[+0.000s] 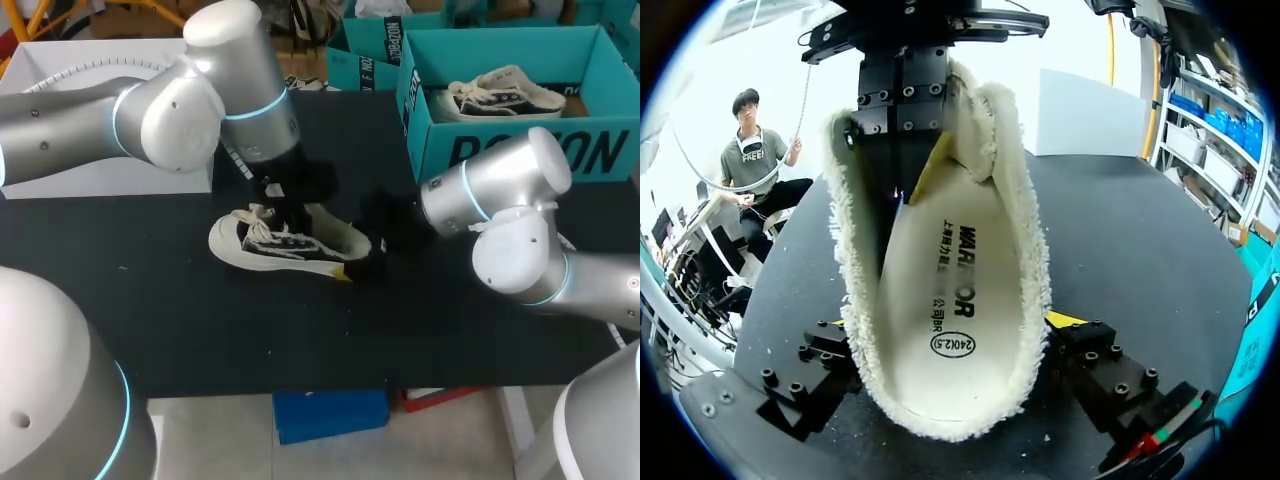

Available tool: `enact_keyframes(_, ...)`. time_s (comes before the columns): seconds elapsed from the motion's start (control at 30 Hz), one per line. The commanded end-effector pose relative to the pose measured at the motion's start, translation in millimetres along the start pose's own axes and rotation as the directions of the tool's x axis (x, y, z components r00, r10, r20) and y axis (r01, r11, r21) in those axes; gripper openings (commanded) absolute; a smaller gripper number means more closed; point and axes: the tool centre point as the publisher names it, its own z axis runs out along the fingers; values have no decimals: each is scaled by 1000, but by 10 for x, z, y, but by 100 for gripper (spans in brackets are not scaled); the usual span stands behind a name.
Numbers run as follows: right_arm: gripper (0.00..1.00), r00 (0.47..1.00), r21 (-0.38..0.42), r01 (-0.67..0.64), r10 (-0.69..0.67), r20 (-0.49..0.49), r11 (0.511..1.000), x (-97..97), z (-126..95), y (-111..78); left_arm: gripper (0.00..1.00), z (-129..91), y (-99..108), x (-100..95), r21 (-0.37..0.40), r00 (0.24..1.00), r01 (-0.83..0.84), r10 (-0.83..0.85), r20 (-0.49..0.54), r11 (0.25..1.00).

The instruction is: Take the shoe out of the shoebox, open the shoe tongue, remove and reinsert the insole, then place the shoe into the shoebox

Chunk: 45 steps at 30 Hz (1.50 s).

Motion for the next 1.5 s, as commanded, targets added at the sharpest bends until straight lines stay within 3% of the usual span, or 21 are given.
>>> enact_keyframes(0.03,0,1000,2,-1,1,1,1000,7,64,9,0,-51,-19,25,9,1000,-3,3,7,1000)
enact_keyframes(1.2,0,1000,2,-1,1,1,1000,7,64,9,0,-209,-40,46,54,999,-2,0,36,999)
enact_keyframes(1.5,0,1000,2,-1,1,1,1000,7,64,9,0,-228,73,100,57,999,17,-19,42,998)
